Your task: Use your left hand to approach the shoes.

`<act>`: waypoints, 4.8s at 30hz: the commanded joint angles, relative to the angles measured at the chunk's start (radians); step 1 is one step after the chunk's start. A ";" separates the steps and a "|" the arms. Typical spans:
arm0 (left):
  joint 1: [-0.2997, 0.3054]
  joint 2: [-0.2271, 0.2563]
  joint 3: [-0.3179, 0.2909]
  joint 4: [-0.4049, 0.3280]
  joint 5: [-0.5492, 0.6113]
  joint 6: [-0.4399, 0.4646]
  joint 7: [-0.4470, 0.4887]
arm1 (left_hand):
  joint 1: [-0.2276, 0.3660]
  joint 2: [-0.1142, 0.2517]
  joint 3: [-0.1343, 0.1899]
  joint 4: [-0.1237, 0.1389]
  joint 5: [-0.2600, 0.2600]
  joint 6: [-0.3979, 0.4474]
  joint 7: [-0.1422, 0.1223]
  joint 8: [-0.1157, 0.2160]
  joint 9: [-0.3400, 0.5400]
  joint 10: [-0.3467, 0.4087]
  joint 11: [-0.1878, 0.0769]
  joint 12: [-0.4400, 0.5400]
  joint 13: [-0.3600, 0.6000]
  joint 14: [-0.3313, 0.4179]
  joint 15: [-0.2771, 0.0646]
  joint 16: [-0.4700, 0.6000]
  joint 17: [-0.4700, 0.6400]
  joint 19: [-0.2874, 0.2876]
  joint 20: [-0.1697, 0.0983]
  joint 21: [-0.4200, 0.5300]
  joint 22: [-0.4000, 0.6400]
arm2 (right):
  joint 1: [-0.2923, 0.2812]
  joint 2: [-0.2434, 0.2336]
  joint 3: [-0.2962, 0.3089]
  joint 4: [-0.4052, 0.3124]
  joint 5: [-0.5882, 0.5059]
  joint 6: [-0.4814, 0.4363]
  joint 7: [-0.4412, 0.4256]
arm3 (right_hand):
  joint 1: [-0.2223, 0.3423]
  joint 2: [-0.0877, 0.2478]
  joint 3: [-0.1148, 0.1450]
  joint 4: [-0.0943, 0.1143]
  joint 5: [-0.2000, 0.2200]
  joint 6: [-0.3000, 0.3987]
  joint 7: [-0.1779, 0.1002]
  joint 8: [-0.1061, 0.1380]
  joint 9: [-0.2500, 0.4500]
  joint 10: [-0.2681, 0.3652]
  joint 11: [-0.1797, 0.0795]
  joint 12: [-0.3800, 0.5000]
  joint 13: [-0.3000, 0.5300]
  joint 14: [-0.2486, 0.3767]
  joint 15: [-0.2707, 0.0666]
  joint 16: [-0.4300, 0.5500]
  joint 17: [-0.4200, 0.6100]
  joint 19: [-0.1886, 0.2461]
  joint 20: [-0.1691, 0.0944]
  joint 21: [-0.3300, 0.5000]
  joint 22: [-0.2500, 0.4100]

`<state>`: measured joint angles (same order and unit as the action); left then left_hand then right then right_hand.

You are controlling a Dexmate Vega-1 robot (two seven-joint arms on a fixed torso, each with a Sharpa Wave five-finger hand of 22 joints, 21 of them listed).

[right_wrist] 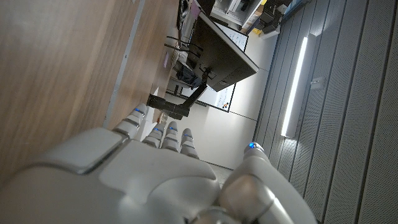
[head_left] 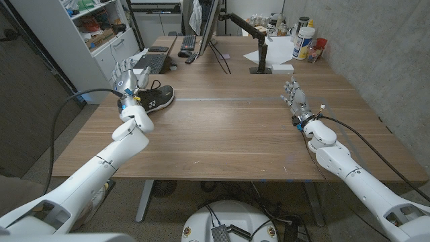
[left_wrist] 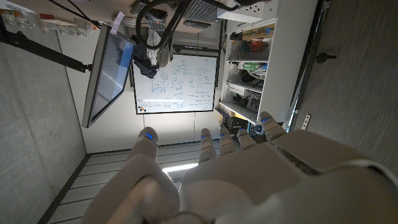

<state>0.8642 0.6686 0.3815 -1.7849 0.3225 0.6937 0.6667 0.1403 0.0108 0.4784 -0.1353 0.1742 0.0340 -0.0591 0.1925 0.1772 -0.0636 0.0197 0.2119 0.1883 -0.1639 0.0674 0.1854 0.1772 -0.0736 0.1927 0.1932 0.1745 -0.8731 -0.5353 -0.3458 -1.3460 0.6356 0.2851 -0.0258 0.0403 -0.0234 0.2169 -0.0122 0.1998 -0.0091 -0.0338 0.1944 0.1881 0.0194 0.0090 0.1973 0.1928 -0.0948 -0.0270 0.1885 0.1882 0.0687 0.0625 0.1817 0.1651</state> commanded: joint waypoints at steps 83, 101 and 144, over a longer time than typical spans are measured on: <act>-0.170 0.065 0.077 0.209 -0.205 0.050 -0.089 | 0.015 -0.001 -0.002 -0.005 0.000 -0.007 0.004 -0.006 0.003 -0.010 0.005 0.000 0.005 -0.011 0.010 -0.001 0.003 -0.005 0.000 -0.001 0.002 | 0.000 -0.003 -0.017 -0.029 -0.054 -0.014 -0.052 | 0.010 0.010 -0.008 -0.005 0.003 0.001 -0.005 0.002 0.002 -0.007 -0.001 0.000 0.002 -0.017 -0.003 0.004 0.001 -0.009 -0.011 0.005 0.004; -0.224 0.072 0.120 0.280 -0.210 0.046 -0.125 | 0.016 0.000 -0.002 -0.005 0.000 -0.006 0.007 -0.005 0.003 -0.011 0.006 -0.001 0.005 -0.012 0.012 -0.001 0.003 -0.004 -0.002 0.000 0.002 | -0.008 -0.003 -0.017 -0.039 -0.058 -0.013 -0.060 | 0.010 0.011 -0.009 -0.006 0.002 0.001 -0.006 0.002 0.002 -0.007 0.000 0.000 0.002 -0.017 -0.003 0.005 0.001 -0.010 -0.011 0.005 0.004; -0.354 0.013 0.233 0.461 -0.192 -0.014 -0.192 | 0.019 0.003 -0.003 -0.005 0.000 -0.009 0.005 -0.007 0.003 -0.013 0.008 0.000 0.005 -0.017 0.013 -0.002 0.003 0.000 -0.006 0.001 0.002 | -0.007 -0.011 -0.012 -0.040 -0.050 -0.010 -0.044 | 0.011 0.013 -0.011 -0.007 0.002 0.003 -0.006 0.002 0.002 -0.008 -0.002 0.001 0.001 -0.018 -0.004 0.005 0.001 -0.010 -0.010 0.005 0.004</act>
<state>0.5431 0.7009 0.5854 -1.3767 0.1241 0.6979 0.4930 0.1443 0.0148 0.4743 -0.1393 0.1742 0.0303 -0.0555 0.1886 0.1790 -0.0687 0.0244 0.2119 0.1883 -0.1712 0.0746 0.1852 0.1772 -0.0738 0.1856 0.1931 0.1742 -0.8803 -0.5446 -0.3610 -1.3886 0.5826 0.2697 -0.0734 0.0468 -0.0168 0.2086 -0.0205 0.1997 -0.0091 -0.0338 0.1944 0.1881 0.0123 0.0089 0.1973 0.1927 -0.1073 -0.0287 0.1885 0.1864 0.0615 0.0553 0.1817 0.1651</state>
